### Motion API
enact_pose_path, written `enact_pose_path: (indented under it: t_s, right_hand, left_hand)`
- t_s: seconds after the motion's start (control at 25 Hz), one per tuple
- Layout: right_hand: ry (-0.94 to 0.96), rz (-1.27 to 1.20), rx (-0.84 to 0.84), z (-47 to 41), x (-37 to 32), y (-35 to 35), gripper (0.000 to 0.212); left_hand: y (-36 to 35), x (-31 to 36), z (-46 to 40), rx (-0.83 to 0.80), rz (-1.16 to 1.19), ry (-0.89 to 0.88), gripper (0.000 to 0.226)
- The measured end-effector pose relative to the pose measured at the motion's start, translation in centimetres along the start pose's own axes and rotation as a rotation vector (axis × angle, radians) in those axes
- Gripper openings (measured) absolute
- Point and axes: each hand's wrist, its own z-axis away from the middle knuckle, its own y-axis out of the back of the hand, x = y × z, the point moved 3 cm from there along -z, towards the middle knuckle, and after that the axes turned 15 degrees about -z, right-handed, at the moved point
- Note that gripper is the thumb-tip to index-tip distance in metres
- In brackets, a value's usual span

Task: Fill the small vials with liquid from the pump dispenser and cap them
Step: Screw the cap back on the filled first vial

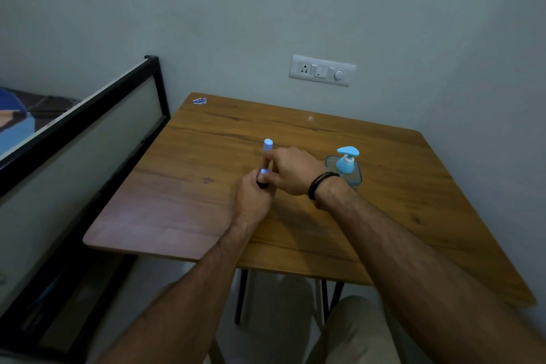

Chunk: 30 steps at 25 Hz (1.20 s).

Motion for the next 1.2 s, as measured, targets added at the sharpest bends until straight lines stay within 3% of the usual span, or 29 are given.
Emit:
enact_pose_path:
  t_s: [0.12, 0.28, 0.52, 0.6, 0.76, 0.92, 1.2]
  right_hand:
    - [-0.042, 0.111, 0.117, -0.7, -0.7, -1.5, 0.03]
    - [-0.054, 0.037, 0.043, -1.3, -0.7, -1.8, 0.023]
    - [-0.138, -0.03, 0.14, -1.8, -0.7, -2.8, 0.025]
    - [-0.136, -0.066, 0.112, -1.8, -0.7, -2.1, 0.023]
    - [-0.176, -0.045, 0.195, -3.1, 1.2, 1.9, 0.012]
    - [-0.26, -0.042, 0.234, -5.2, 3.3, 2.8, 0.029]
    - [-0.255, -0.067, 0.298, -7.2, 5.2, 1.3, 0.04]
  left_hand:
    - [0.3, 0.4, 0.4, -0.02, 0.004, 0.005, 0.029]
    - [0.4, 0.4, 0.5, 0.023, 0.012, -0.033, 0.021]
    - [0.0, -0.3, 0.5, 0.076, 0.046, -0.006, 0.029]
    - [-0.2, -0.9, 0.3, 0.078, 0.087, 0.013, 0.02]
    - [-0.3, -1.3, -0.5, 0.141, 0.073, 0.074, 0.059]
    - [-0.6, -1.2, -0.7, 0.168, -0.079, 0.056, 0.066]
    - [-1.0, -2.0, -1.2, 0.238, -0.077, 0.032, 0.052]
